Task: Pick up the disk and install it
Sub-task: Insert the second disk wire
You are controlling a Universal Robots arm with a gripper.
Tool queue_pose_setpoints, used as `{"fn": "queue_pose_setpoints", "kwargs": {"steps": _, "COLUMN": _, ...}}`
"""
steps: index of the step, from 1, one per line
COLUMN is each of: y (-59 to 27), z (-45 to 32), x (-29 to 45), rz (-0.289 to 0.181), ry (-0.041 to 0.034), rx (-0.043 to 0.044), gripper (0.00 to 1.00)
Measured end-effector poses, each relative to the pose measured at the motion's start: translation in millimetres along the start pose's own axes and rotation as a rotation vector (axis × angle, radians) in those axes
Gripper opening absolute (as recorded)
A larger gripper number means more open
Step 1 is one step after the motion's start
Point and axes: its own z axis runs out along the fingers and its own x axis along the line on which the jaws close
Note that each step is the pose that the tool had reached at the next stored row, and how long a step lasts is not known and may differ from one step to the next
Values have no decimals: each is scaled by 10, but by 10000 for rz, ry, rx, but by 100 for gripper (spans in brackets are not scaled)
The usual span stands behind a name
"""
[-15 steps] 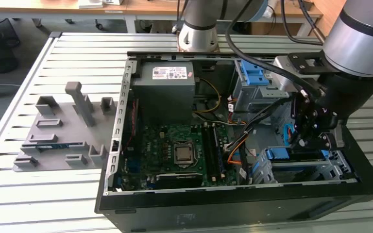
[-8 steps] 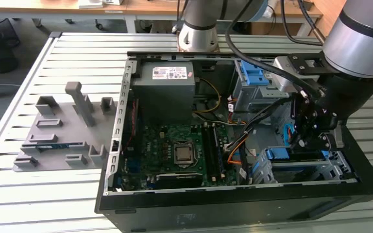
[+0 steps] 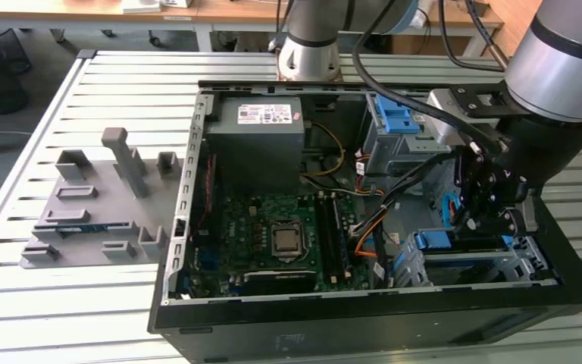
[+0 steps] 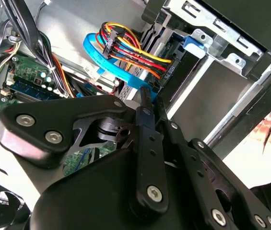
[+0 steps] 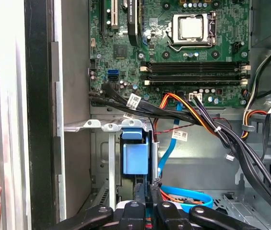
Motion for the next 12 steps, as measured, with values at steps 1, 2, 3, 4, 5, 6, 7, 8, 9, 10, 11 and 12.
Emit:
{"fn": "queue_pose_setpoints", "kwargs": {"steps": 1, "y": 0, "z": 2, "x": 0, "rz": 0, "ry": 1, "rx": 0, "gripper": 16}}
{"fn": "queue_pose_setpoints", "kwargs": {"steps": 2, "y": 0, "z": 5, "x": 1, "rz": 0, "ry": -1, "rx": 0, "gripper": 16}}
{"fn": "queue_pose_setpoints", "kwargs": {"steps": 3, "y": 1, "z": 7, "x": 1, "rz": 1, "ry": 0, "rx": 0, "gripper": 16}}
{"fn": "queue_pose_setpoints", "kwargs": {"steps": 4, "y": 1, "z": 9, "x": 2, "rz": 0, "ry": 1, "rx": 0, "gripper": 16}}
{"fn": "queue_pose_setpoints", "kwargs": {"steps": 5, "y": 1, "z": 13, "x": 2, "rz": 0, "ry": 0, "rx": -1, "gripper": 16}}
{"fn": "queue_pose_setpoints", "kwargs": {"steps": 6, "y": 1, "z": 17, "x": 3, "rz": 0, "ry": -1, "rx": 0, "gripper": 16}}
{"fn": "queue_pose_setpoints", "kwargs": {"steps": 7, "y": 1, "z": 21, "x": 3, "rz": 1, "ry": -3, "rx": -1, "gripper": 16}}
{"fn": "queue_pose_setpoints", "kwargs": {"steps": 8, "y": 1, "z": 25, "x": 4, "rz": 0, "ry": -4, "rx": 0, "gripper": 16}}
{"fn": "queue_pose_setpoints", "kwargs": {"steps": 9, "y": 1, "z": 28, "x": 4, "rz": 1, "ry": -4, "rx": -1, "gripper": 16}}
{"fn": "queue_pose_setpoints", "kwargs": {"steps": 10, "y": 1, "z": 32, "x": 4, "rz": 1, "ry": -4, "rx": -1, "gripper": 16}}
{"fn": "queue_pose_setpoints", "kwargs": {"steps": 11, "y": 1, "z": 36, "x": 4, "rz": 1, "ry": -5, "rx": -1, "gripper": 16}}
{"fn": "queue_pose_setpoints", "kwargs": {"steps": 12, "y": 1, "z": 41, "x": 4, "rz": 1, "ry": -8, "rx": -1, "gripper": 16}}
